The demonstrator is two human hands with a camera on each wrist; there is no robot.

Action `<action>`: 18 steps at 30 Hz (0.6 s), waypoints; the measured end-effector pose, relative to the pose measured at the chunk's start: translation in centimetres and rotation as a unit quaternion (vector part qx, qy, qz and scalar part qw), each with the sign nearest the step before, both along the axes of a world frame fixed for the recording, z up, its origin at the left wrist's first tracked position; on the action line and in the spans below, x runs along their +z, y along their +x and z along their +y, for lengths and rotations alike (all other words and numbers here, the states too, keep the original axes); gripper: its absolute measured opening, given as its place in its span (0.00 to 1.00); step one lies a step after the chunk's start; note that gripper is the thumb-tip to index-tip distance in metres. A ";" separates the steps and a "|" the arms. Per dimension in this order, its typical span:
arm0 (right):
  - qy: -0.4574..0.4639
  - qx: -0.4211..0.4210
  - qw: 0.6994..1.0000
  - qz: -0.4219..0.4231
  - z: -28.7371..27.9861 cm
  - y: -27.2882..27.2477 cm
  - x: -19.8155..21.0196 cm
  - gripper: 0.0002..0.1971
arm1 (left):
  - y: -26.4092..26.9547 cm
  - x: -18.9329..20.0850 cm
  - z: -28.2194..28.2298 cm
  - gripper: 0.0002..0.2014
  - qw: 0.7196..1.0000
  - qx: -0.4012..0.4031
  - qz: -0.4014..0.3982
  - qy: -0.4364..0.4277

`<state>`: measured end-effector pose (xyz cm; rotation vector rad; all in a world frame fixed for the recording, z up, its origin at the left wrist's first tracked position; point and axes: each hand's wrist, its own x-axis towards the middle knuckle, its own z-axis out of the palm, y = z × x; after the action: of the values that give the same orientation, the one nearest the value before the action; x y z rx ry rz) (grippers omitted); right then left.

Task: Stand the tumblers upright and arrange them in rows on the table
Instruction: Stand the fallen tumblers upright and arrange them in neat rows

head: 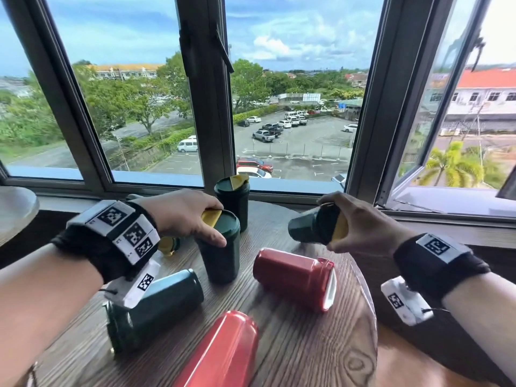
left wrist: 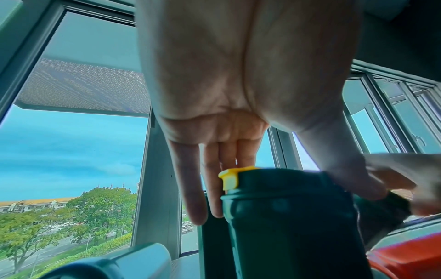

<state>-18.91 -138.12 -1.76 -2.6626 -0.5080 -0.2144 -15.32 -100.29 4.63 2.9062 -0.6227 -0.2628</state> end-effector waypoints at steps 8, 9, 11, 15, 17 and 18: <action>-0.012 0.012 0.995 0.098 6.0 5.6 5.0 0.33 | -0.4 0.2 -0.2 0.44 1.000 -0.005 -0.006 0.000; -0.011 0.014 0.993 0.116 6.5 6.2 5.2 0.32 | -0.5 0.2 -0.2 0.44 1.000 -0.008 -0.009 0.004; -0.012 0.010 0.989 0.145 7.1 7.1 5.5 0.30 | -0.5 0.3 -0.3 0.44 1.000 -0.012 -0.012 0.008; -0.007 -0.010 0.983 0.182 7.0 7.8 5.8 0.36 | -0.6 0.3 -0.2 0.44 1.000 -0.010 -0.013 0.003; 0.008 -0.017 0.981 0.194 6.5 7.5 5.8 0.43 | -0.6 0.2 -0.2 0.46 1.000 -0.007 -0.013 -0.007; 0.009 -0.024 0.982 0.188 6.0 7.1 5.9 0.47 | -0.6 0.1 -0.1 0.46 1.000 -0.005 -0.012 -0.011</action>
<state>-11.80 -132.10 4.13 -2.6109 -0.3178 0.2655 -15.94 -100.43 4.78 2.8896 -0.6389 -0.2197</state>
